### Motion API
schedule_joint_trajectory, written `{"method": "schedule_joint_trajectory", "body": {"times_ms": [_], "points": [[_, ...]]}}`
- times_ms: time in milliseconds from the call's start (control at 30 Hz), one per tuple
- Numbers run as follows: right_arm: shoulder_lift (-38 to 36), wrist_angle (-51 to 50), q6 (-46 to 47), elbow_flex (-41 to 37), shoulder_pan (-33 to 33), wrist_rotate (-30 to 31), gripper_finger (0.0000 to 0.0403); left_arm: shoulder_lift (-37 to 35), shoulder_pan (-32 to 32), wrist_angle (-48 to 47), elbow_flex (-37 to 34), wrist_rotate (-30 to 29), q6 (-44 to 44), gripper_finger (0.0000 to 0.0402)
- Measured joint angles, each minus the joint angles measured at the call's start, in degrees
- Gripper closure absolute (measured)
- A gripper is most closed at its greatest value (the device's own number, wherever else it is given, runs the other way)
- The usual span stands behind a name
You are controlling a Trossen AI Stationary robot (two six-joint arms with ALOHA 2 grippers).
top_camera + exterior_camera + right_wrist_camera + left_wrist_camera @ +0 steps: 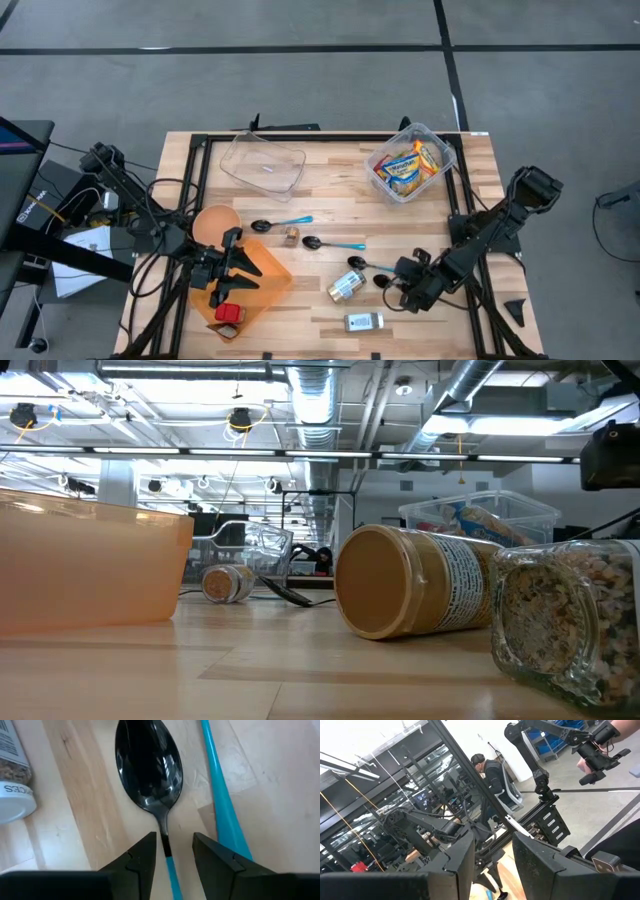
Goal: Pick & Place Food Item
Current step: Put the blue spoon into the left transparent bin
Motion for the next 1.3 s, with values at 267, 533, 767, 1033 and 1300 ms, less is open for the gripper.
{"method": "schedule_joint_trajectory", "body": {"times_ms": [267,533,767,1033,1300], "points": [[-0.04,-0.11,-0.85,0.0,0.53,-0.86,0.0276,0.0,0.0,-0.03,0.0,0.01,-0.42,0.0276],[4.71,1.2,-1.08,0.58,1.95,0.9,0.0276,0.0,0.01,-0.04,0.0,0.01,-0.87,0.0276],[6.52,-0.83,-1.57,3.09,2.35,1.01,0.029,0.0,0.0,-0.02,0.0,0.0,-0.87,0.0276],[6.25,-2.46,1.49,3.23,2.11,-0.28,0.038,0.0,0.01,-0.03,0.0,0.01,-0.9,0.0276],[6.21,-2.81,1.04,3.36,2.13,-0.42,0.0396,0.0,0.02,-0.04,0.0,-0.01,-0.9,0.0276]]}}
